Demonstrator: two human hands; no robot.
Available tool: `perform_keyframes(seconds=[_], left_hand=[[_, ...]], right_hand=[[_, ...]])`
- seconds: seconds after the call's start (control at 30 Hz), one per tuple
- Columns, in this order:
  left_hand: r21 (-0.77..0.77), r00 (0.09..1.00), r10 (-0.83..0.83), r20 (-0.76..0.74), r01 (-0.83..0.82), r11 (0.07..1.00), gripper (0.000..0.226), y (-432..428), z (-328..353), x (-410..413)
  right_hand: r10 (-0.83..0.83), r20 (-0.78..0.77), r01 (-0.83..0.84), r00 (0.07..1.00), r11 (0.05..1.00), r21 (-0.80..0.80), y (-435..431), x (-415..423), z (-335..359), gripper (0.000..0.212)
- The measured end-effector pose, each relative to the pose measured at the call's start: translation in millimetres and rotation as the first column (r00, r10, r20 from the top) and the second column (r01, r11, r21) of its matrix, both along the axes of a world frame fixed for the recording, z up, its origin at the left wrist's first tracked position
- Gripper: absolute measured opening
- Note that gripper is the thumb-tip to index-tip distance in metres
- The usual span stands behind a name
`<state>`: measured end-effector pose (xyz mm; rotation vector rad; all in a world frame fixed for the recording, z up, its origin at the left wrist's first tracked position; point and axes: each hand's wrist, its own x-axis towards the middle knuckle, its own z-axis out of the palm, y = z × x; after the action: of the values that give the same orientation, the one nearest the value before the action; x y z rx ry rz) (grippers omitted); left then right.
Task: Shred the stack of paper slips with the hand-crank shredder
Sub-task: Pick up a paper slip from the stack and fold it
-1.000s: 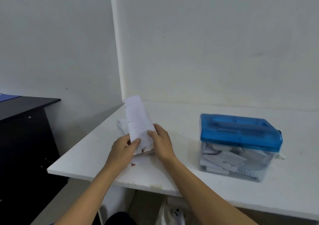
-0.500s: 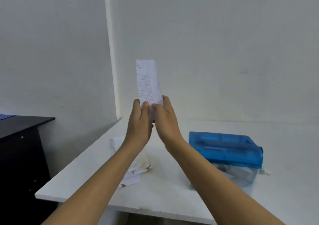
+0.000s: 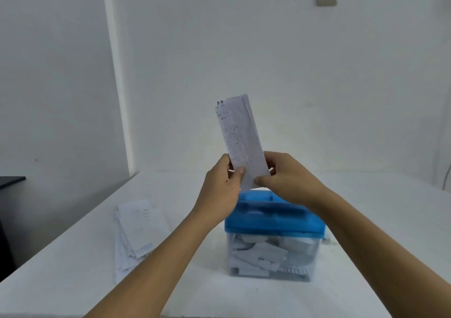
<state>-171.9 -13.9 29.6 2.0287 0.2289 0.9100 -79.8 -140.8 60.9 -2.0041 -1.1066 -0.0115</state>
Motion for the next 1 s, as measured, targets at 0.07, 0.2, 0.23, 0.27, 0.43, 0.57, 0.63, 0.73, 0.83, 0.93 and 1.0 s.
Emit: perform_keyframes(seconds=[0.07, 0.2, 0.23, 0.27, 0.43, 0.57, 0.63, 0.73, 0.83, 0.93, 1.0], left_hand=[[-0.005, 1.0, 0.023, -0.007, -0.023, 1.0, 0.024, -3.5, -6.2, 3.4], [0.038, 0.999, 0.029, -0.012, -0.029, 0.999, 0.019, -4.0, -15.3, 8.7], [0.041, 0.999, 0.025, -0.026, -0.024, 0.999, 0.018, -4.3, -17.9, 9.1], [0.048, 0.999, 0.023, -0.042, -0.021, 0.999, 0.018, -4.7, -21.1, 9.7], [0.086, 0.999, 0.037, -0.022, -0.035, 0.996, 0.01, -8.0, -35.1, 10.2], [0.217, 0.999, 0.047, -0.028, -0.04, 0.975, 0.019, -5.3, -38.5, 12.5], [0.225, 0.997, 0.048, -0.064, -0.033, 0.974, 0.022, -4.4, -40.4, 12.9], [0.161, 0.995, 0.06, -0.078, -0.047, 0.986, 0.018, -3.6, -45.9, 12.6], [0.035, 0.997, 0.002, -0.078, 0.0, 0.999, 0.025, -6.3, -45.6, 9.2], [0.017, 0.996, -0.01, -0.086, 0.011, 1.0, 0.025, -7.5, -42.6, 8.6], [0.018, 0.995, -0.013, -0.101, 0.015, 1.0, 0.022, -7.4, -42.0, 8.7]], right_hand=[[0.0, 0.002, 0.0, 1.0, 1.0, -0.01, -2.5, 4.2, -9.8, 0.039], [0.0, -0.003, 0.0, 1.0, 0.999, -0.042, -3.9, 5.7, -21.7, 0.038], [0.005, -0.001, -0.005, 1.0, 0.999, -0.054, -4.0, 5.0, -23.0, 0.038], [0.01, 0.01, -0.009, 1.0, 0.998, -0.069, -3.8, 4.4, -24.0, 0.037], [0.004, 0.04, -0.001, 0.999, 0.997, -0.077, -7.8, 3.3, -25.7, 0.031], [-0.037, -0.01, 0.037, 0.999, 0.999, -0.026, -12.5, 9.5, -27.7, 0.03], [-0.042, 0.021, 0.043, 0.999, 0.998, -0.038, -11.7, 9.2, -30.1, 0.034], [-0.056, 0.052, 0.058, 0.997, 0.997, -0.044, -9.8, 5.9, -32.5, 0.039], [-0.047, 0.052, 0.05, 0.998, 0.997, -0.055, -9.7, 4.2, -32.5, 0.042], [-0.059, 0.069, 0.065, 0.996, 0.994, -0.085, -9.8, 5.2, -30.3, 0.04], [-0.134, 0.097, 0.134, 0.986, 0.991, 0.003, -17.0, 6.0, -28.4, 0.037]])
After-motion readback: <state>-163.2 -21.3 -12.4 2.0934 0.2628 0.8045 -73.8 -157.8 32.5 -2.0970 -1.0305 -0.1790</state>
